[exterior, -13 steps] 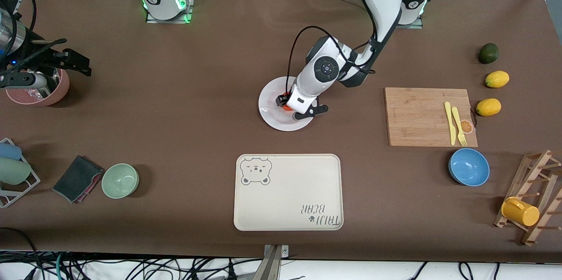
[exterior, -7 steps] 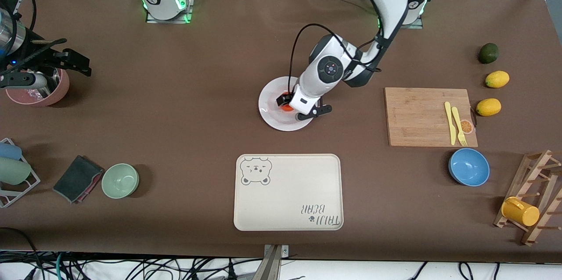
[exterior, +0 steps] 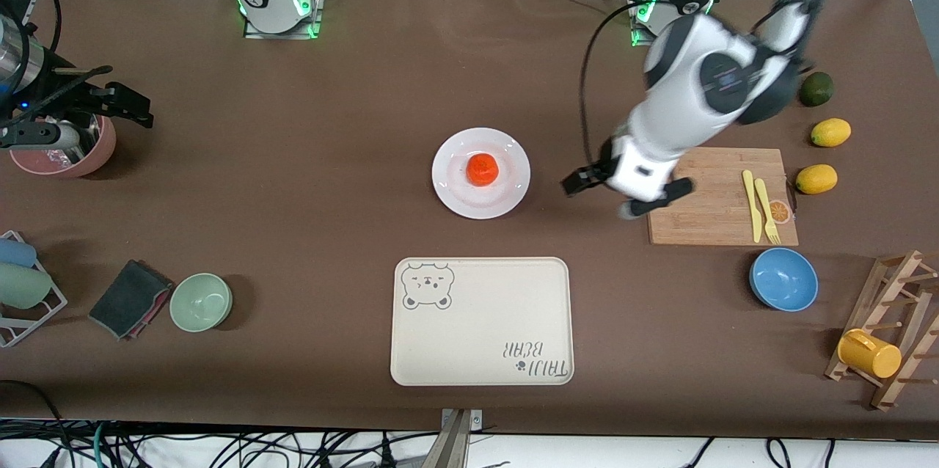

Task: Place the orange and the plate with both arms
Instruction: 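Raise the left gripper away while the right gripper reaches toward the plate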

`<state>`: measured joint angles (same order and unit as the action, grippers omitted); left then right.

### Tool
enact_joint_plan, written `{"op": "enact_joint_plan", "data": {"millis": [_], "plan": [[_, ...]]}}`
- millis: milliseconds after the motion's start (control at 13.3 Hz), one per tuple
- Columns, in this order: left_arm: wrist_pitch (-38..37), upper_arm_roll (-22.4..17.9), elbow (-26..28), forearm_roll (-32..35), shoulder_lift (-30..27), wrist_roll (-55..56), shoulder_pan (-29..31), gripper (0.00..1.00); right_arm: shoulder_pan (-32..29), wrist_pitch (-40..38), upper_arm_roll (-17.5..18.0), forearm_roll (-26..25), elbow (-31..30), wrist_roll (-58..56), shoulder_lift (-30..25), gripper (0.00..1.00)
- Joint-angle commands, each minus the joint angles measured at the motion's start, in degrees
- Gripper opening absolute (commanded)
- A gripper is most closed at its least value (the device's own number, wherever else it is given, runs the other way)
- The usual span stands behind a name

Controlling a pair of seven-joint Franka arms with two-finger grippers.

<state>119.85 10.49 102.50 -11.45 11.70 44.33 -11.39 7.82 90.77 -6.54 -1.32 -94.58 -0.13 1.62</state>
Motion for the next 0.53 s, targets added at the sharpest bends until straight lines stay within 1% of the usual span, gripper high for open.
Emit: {"op": "enact_joint_plan", "data": {"millis": [0, 75, 150, 300, 375, 450], "plan": [[-0.67, 1.02, 4.80, 1.16, -9.39, -0.91, 6.70, 1.00, -0.09, -0.24, 0.13, 0.79, -0.25, -1.89, 1.62, 1.00], [-1.89, 1.11, 5.95, 0.64, -11.68, -1.00, 9.61, 1.00, 0.26, -0.24, 0.30, 0.70, -0.25, -3.81, 2.15, 1.00], [-4.07, 1.03, 5.53, 0.72, -13.01, -0.91, 10.68, 1.00, 0.87, -0.24, 0.48, 0.70, -0.16, -5.83, 3.46, 1.00], [-7.68, 0.41, 5.34, 1.16, -16.86, -0.82, 12.00, 1.00, 2.98, 0.11, 0.48, 0.79, -0.25, -5.59, 6.45, 1.00], [-11.53, -0.29, 5.26, 1.77, -18.80, -0.83, 12.53, 1.00, 4.47, 0.63, 0.48, 1.66, -0.16, -5.41, 8.12, 1.00], [-14.18, -0.81, 5.17, 4.13, -20.47, -0.91, 12.62, 1.00, 5.35, 1.42, 0.48, 4.54, -0.16, -5.41, 10.13, 1.00]]}}
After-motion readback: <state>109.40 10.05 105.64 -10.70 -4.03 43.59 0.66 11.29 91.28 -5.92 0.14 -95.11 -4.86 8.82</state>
